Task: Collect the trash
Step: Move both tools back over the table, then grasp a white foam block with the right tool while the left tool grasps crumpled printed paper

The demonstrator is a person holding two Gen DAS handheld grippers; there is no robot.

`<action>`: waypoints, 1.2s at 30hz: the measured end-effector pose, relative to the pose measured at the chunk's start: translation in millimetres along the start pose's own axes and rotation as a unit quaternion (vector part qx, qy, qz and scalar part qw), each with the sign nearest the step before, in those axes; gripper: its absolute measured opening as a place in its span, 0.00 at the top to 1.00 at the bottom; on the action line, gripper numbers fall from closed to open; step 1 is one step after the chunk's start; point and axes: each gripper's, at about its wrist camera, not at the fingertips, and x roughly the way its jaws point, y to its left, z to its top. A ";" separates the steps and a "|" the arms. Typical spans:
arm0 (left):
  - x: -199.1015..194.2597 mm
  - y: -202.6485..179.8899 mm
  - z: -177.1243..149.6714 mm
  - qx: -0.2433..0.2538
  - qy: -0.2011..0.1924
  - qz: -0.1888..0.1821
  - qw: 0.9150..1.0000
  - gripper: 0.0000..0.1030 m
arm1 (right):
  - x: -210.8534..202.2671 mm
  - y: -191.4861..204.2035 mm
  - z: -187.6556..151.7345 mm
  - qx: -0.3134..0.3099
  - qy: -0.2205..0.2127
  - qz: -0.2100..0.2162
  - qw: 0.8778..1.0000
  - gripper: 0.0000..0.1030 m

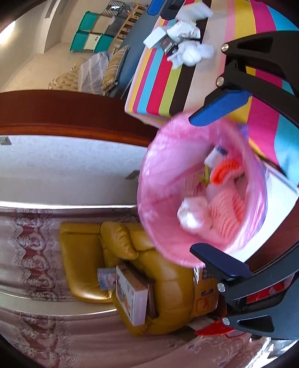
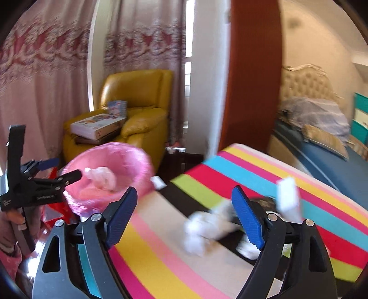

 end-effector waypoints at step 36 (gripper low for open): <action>19.9 -281.8 -36.8 0.174 0.071 -0.153 0.970 0.05 | -42.5 -202.5 -125.4 0.196 0.108 -0.183 0.957 0.65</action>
